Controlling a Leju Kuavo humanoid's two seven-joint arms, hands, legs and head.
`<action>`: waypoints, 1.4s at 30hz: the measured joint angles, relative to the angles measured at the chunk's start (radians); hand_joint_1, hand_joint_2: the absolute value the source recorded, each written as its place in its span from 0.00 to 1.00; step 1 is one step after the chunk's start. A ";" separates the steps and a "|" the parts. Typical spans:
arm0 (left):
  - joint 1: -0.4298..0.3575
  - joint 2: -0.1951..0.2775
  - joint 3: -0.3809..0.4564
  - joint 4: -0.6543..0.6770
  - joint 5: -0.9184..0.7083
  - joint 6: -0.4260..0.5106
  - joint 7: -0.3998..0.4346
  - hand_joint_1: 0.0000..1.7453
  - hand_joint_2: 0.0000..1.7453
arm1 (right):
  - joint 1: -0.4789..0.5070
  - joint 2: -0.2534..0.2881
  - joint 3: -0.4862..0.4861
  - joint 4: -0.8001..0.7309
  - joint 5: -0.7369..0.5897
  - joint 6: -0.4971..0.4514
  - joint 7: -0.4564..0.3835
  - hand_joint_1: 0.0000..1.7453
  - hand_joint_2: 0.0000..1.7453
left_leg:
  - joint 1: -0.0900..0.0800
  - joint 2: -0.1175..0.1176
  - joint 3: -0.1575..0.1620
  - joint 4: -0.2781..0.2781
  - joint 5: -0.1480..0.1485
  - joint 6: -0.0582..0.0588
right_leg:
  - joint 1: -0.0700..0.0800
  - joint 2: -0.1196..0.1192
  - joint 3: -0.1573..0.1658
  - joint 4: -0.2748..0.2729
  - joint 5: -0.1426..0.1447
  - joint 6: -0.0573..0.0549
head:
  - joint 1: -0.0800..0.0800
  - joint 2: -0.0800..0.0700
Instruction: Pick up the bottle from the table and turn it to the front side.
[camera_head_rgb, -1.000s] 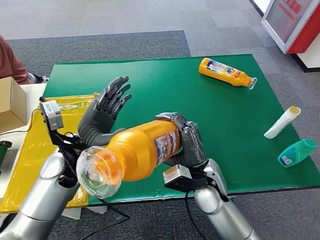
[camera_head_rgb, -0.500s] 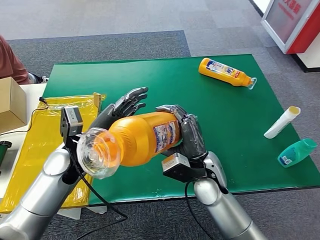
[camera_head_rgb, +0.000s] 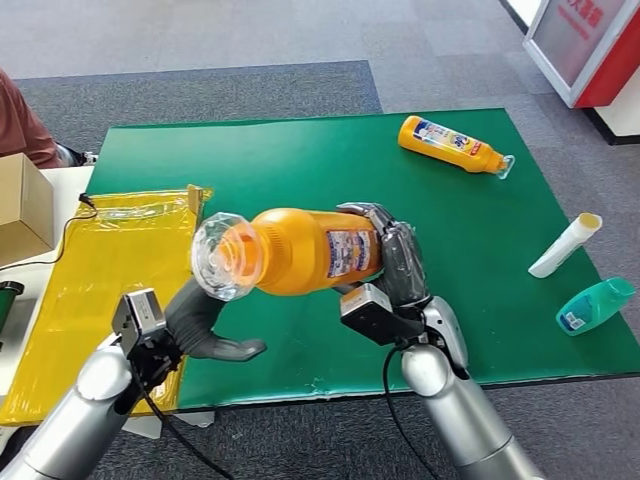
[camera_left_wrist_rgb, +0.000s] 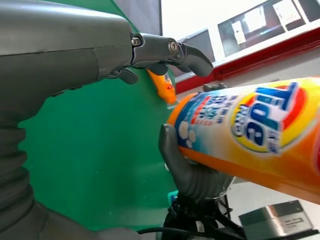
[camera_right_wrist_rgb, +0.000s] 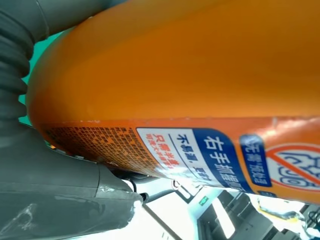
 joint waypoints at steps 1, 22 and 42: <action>0.000 0.000 0.003 -0.006 -0.005 0.000 0.001 0.00 1.00 | 0.000 0.000 -0.002 0.002 0.002 0.004 0.001 1.00 1.00 | 0.000 0.000 0.000 0.000 0.000 0.000 | 0.000 0.000 0.000 0.000 0.000 0.000 | 0.000 0.000; -0.107 -0.042 -0.011 -0.046 -0.039 0.006 0.057 0.00 1.00 | 0.018 0.011 0.003 0.037 0.038 0.039 0.002 1.00 1.00 | 0.000 0.000 0.000 0.000 0.000 0.000 | 0.000 0.000 0.000 0.000 0.001 0.000 | 0.000 0.000; -0.185 -0.091 -0.064 -0.045 -0.009 0.013 0.075 1.00 1.00 | 0.024 0.047 0.061 0.047 0.042 0.060 0.015 1.00 1.00 | 0.000 0.000 0.000 0.000 0.000 0.000 | 0.000 0.000 0.000 0.000 0.001 0.000 | 0.000 0.000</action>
